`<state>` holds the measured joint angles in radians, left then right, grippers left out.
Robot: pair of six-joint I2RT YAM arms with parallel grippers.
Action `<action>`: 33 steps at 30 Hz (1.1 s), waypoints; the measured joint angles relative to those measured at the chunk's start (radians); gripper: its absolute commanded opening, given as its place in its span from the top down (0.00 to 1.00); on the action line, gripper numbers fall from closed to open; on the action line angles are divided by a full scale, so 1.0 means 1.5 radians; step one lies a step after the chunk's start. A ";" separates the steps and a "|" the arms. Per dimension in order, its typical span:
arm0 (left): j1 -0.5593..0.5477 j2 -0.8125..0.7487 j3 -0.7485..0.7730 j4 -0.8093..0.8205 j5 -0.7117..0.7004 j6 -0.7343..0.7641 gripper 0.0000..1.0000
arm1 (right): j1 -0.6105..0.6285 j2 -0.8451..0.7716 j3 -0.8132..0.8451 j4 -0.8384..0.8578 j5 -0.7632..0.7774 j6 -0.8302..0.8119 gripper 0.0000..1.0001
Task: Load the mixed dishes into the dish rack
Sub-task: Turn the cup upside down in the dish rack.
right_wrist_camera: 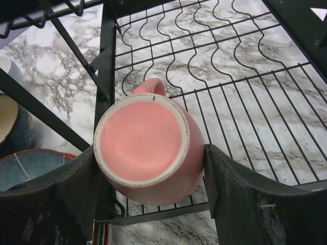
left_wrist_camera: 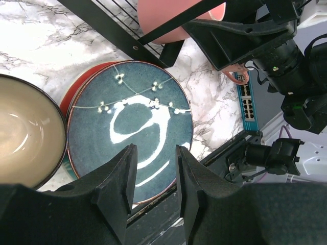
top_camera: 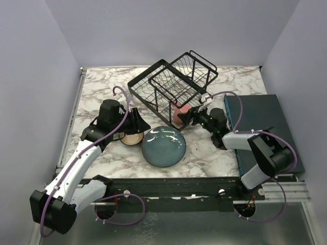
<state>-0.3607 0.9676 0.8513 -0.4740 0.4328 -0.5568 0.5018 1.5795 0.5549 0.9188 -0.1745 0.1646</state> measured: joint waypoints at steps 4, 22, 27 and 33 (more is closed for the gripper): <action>0.001 0.000 0.000 0.000 -0.001 0.000 0.58 | 0.000 0.011 0.000 0.000 -0.001 0.000 0.63; 0.001 0.000 0.000 0.000 -0.003 0.000 0.55 | 0.000 0.017 0.000 0.000 -0.005 0.003 0.25; 0.001 0.000 0.000 -0.001 -0.004 0.000 0.55 | 0.000 0.017 0.000 0.000 -0.005 0.005 0.01; 0.001 0.000 0.000 -0.001 -0.005 0.000 0.55 | 0.001 0.014 0.006 0.033 -0.008 0.010 0.00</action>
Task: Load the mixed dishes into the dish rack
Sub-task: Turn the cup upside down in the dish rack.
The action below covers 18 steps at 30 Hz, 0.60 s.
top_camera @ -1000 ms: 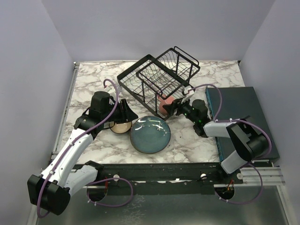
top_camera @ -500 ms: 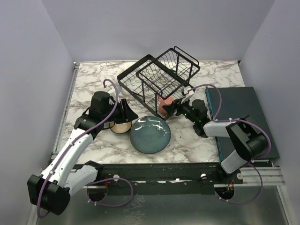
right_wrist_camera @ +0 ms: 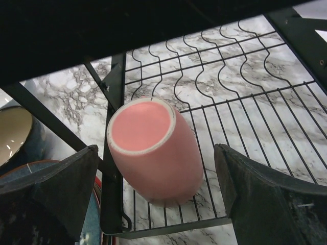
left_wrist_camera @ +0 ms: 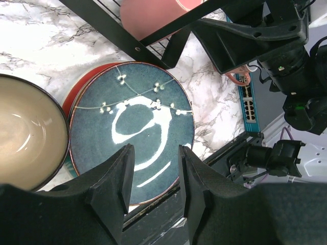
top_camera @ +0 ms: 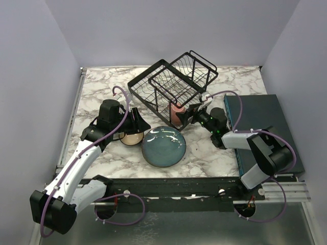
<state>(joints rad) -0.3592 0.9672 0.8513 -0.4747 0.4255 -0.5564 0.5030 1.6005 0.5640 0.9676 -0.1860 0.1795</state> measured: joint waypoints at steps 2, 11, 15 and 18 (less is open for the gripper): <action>0.000 0.000 0.000 0.000 0.000 0.000 0.55 | 0.001 -0.002 0.002 0.007 -0.002 0.001 0.00; 0.000 0.000 0.000 0.000 -0.001 0.000 0.55 | 0.001 -0.018 0.002 0.008 -0.004 0.002 0.00; 0.000 0.000 0.000 0.000 -0.001 0.000 0.55 | 0.001 -0.025 0.002 0.008 -0.004 0.002 0.00; 0.002 0.000 0.000 -0.001 -0.003 0.000 0.52 | 0.001 -0.031 0.002 0.008 -0.004 0.002 0.00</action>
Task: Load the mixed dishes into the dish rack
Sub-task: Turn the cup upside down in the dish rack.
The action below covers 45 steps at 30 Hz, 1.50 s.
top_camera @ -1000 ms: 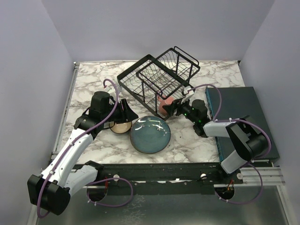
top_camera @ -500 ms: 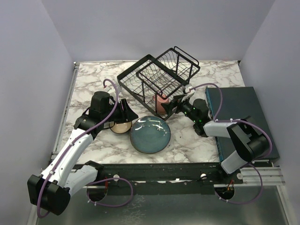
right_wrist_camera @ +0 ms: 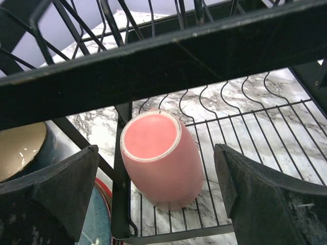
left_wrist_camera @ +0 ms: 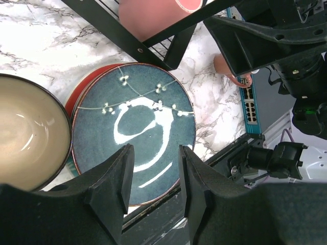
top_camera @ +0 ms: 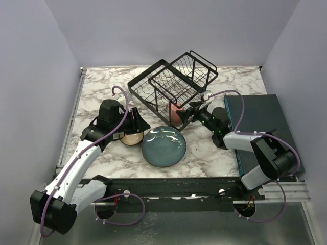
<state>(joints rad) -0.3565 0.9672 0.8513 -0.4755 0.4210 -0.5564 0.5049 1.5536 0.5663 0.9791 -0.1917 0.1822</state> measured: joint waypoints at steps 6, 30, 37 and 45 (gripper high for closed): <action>0.001 0.000 0.000 -0.001 -0.002 0.001 0.45 | 0.000 -0.025 -0.001 -0.005 0.002 0.000 0.00; 0.001 -0.006 -0.001 -0.003 0.022 0.011 0.01 | 0.001 -0.303 -0.043 -0.284 0.068 0.048 0.00; 0.001 -0.023 -0.016 0.011 0.026 -0.008 0.01 | 0.002 -0.371 -0.008 -0.478 0.120 0.114 0.00; 0.001 -0.070 -0.047 0.034 0.050 -0.033 0.01 | 0.002 -0.357 0.129 -0.761 0.178 0.190 0.00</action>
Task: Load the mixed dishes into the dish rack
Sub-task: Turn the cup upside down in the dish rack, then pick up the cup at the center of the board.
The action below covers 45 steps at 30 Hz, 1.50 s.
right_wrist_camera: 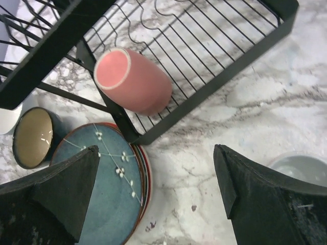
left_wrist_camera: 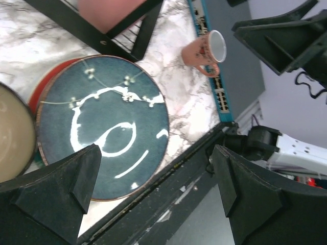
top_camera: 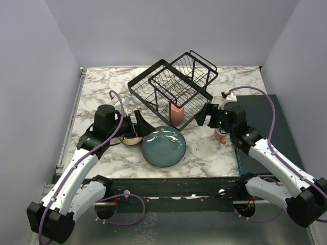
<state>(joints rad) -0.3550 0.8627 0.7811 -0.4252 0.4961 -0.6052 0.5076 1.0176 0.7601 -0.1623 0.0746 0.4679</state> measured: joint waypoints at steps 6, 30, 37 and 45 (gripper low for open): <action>0.000 0.002 0.000 0.011 0.074 -0.016 0.02 | 0.000 -0.041 0.019 -0.142 0.047 0.060 0.03; -0.001 0.024 -0.022 0.015 0.102 -0.022 0.02 | -0.092 0.016 0.081 -0.422 0.188 0.150 0.20; -0.001 0.015 -0.040 0.016 0.102 -0.019 0.02 | -0.181 0.042 0.081 -0.407 0.167 0.123 0.25; -0.001 0.013 -0.040 0.018 0.102 -0.017 0.02 | -0.191 0.081 0.070 -0.374 0.141 0.118 0.38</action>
<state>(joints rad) -0.3557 0.8818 0.7216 -0.3981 0.6495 -0.6308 0.2211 1.1393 0.8654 -0.7235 0.2859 0.6453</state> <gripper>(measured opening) 0.985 0.672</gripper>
